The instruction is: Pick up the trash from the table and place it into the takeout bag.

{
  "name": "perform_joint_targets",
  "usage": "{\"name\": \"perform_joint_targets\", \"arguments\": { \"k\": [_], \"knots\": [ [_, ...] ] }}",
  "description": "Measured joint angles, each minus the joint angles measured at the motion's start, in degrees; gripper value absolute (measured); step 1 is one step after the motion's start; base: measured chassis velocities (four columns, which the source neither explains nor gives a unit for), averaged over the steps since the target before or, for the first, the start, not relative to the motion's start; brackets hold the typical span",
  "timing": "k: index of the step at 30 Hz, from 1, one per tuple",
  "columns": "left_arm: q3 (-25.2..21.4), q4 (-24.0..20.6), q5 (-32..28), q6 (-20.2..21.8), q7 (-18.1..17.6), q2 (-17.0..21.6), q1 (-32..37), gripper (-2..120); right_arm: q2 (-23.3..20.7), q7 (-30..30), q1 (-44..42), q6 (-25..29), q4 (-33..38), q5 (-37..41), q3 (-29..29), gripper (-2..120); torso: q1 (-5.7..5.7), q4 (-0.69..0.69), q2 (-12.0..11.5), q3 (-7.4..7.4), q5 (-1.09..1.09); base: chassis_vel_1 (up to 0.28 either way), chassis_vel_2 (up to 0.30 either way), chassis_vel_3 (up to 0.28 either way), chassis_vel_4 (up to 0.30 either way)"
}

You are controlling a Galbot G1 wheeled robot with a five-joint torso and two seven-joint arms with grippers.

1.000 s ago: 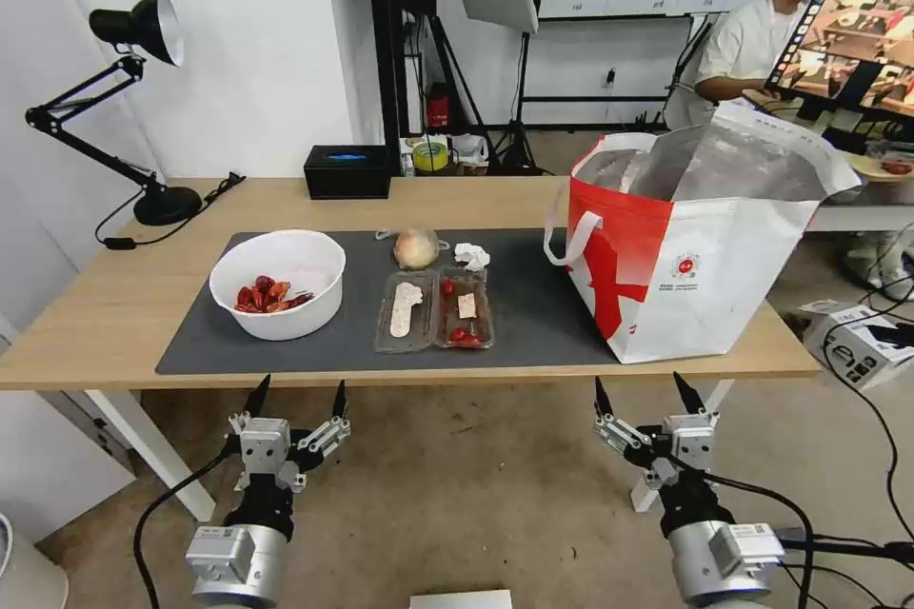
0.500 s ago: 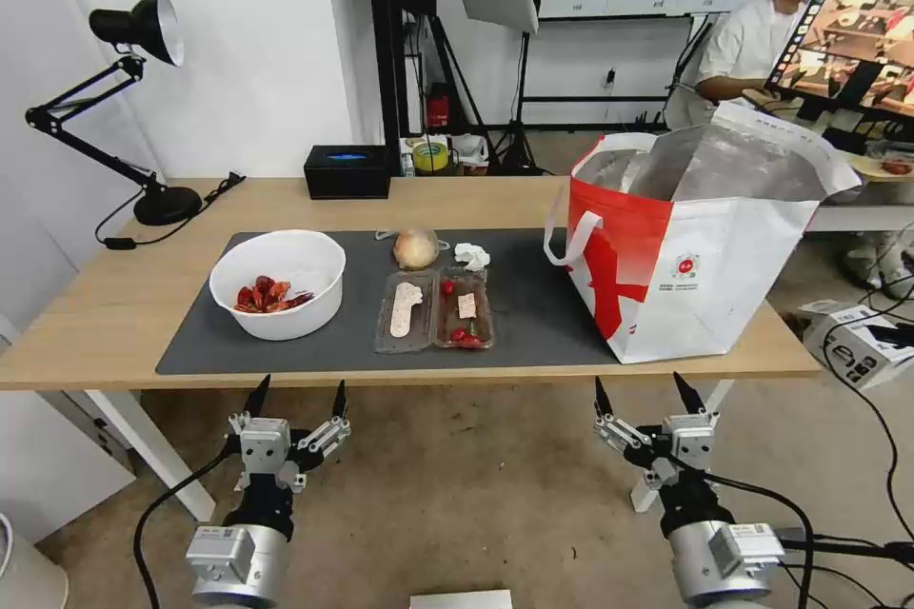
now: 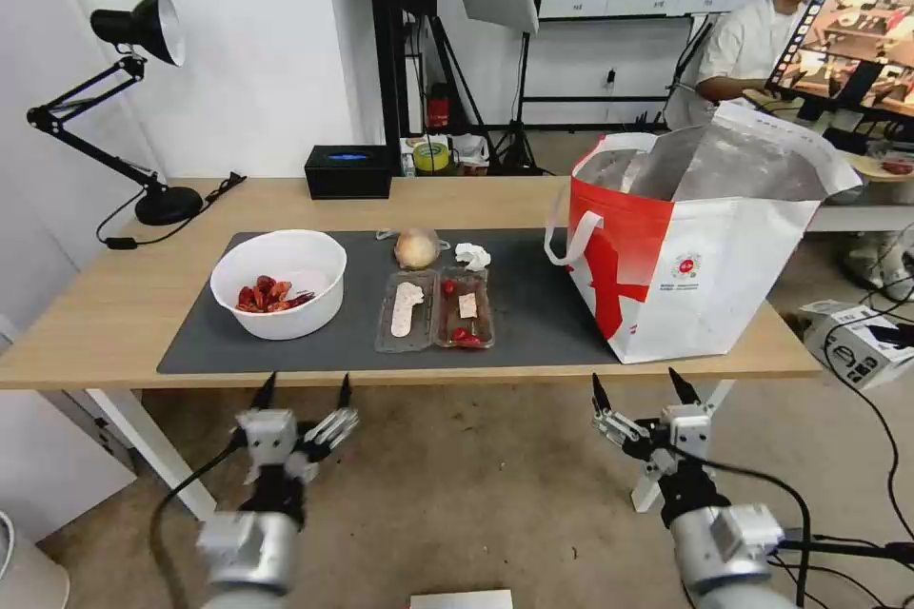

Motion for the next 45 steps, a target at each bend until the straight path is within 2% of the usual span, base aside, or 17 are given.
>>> {"name": "perform_joint_targets", "arguments": {
  "k": [2, 4, 5, 6, 7, 9, 23, 45],
  "knots": [
    [0.6, 0.3, -0.4, -1.7, 0.2, -0.1, -0.6, 100, -3.8, 0.7, 2.5, -4.7, -0.2, 3.7, 0.1, 100, 0.00, 0.02, 0.0, 0.00, 0.02, 0.000, 0.000, 0.000, 0.000],
    [0.6, 0.3, -0.4, -1.8, 0.2, -0.2, -0.6, 100, -4.5, 0.8, 3.0, -5.5, -0.2, 4.3, 0.1, 100, 0.00, 0.03, 0.0, 0.00, 0.02, 0.000, 0.000, 0.000, 0.000],
    [0.6, 0.4, -0.4, -2.2, 0.3, -0.2, -0.6, 100, -7.3, 1.2, 4.8, -9.0, -0.3, 7.1, 0.1, 100, -0.01, 0.03, 0.0, -0.01, 0.00, 0.000, 0.000, 0.000, 0.000],
    [0.6, 0.4, -0.3, -2.3, 0.4, -0.2, -0.5, 100, -8.6, 1.4, 5.6, -10.2, -0.4, 8.3, 0.2, 100, -0.01, 0.03, 0.0, 0.00, 0.01, 0.000, 0.000, 0.000, 0.000],
    [0.6, 0.3, -0.3, -2.5, 0.5, -0.2, -0.4, 100, -10.3, 1.4, 6.7, -8.2, 0.0, 9.5, 0.4, 100, 0.00, 0.04, 0.0, 0.00, 0.01, 0.000, 0.000, 0.000, 0.000],
    [0.6, 0.3, -0.3, -2.6, 0.6, -0.3, -0.4, 100, -10.8, 1.4, 7.1, -6.8, 0.4, 9.8, 0.6, 100, 0.00, 0.05, 0.0, 0.00, -0.02, 0.000, 0.000, 0.000, 0.000],
    [0.3, -0.5, -0.2, -3.0, 0.8, -0.4, 0.0, 100, -10.6, 1.4, 6.9, -4.6, 0.7, 10.2, 0.5, 100, -0.02, 0.02, 0.0, -0.01, -0.01, 0.000, 0.000, 0.000, 0.000],
    [-0.1, -2.1, -0.3, -2.9, 1.0, -0.7, 1.6, 100, -9.8, 1.2, 5.9, -4.4, 1.4, 9.9, 0.3, 100, -0.02, 0.02, 0.0, -0.02, -0.01, 0.000, 0.000, 0.000, 0.000]
  ]
}}
